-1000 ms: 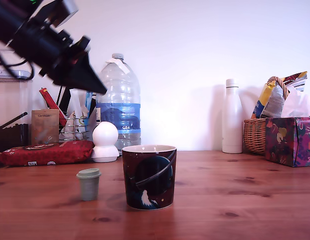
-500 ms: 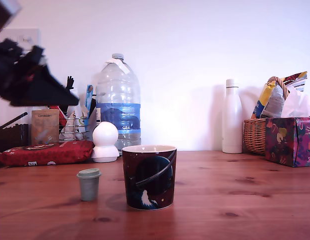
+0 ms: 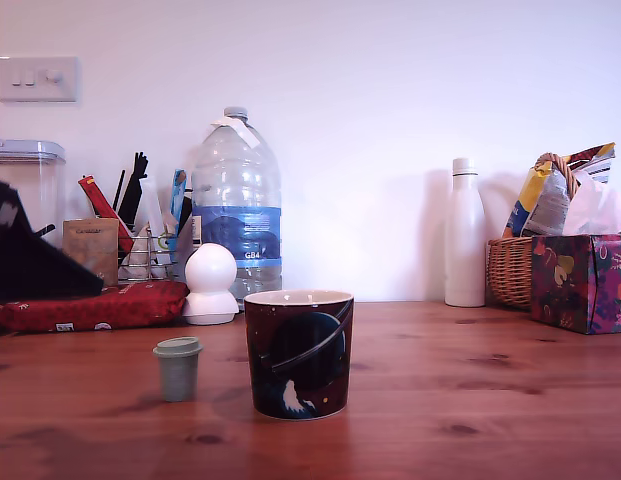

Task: Pick up the coffee capsules from the table one by one and drop them inside the nearest coffee cup

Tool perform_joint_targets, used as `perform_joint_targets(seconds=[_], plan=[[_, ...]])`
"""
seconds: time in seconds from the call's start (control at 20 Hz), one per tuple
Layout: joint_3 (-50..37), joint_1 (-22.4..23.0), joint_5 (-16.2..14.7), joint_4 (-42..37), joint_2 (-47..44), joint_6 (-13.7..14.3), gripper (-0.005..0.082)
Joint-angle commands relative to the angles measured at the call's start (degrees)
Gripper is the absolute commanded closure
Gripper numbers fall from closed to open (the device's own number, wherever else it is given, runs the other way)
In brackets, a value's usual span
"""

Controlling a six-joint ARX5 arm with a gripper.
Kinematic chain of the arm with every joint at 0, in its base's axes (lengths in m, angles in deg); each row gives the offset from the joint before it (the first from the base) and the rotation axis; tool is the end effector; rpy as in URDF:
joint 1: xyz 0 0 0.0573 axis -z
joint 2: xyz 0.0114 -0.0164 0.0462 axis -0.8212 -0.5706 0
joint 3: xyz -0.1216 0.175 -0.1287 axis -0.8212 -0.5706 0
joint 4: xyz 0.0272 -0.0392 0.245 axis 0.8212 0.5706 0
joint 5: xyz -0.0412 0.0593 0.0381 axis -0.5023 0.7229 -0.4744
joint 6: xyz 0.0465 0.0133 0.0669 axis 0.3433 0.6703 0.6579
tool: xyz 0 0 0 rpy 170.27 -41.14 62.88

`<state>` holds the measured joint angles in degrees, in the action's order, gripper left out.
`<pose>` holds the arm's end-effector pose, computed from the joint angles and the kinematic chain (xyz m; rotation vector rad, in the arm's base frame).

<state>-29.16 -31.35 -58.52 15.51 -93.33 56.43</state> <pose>0.1847 -0.1036 0.1068 -0.0490 0.3760 -0.6905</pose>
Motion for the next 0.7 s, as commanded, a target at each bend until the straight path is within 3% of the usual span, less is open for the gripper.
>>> perform_joint_targets(seconds=[0.0,0.1,0.25,0.3,0.35,0.45,0.5,0.65], plan=[[-1.01,0.96,1.31,0.13,0.39,-0.15,0.0792],[-1.01,1.40,2.58,1.81,0.31,1.31,0.0792],[-1.01,1.40,3.02,3.61,0.31,1.27,0.0790],[-1.01,1.40,2.80,3.87,0.31,1.27,0.0724],[-1.01,1.40,2.34,3.78,0.28,1.22,0.0525],[-1.01,1.42,3.56,3.67,0.28,0.92,0.0027],[-1.01,1.42,3.89,3.89,0.28,1.46,-0.0014],[-1.01,1.44,3.85,4.48,0.26,1.51,0.0009]])
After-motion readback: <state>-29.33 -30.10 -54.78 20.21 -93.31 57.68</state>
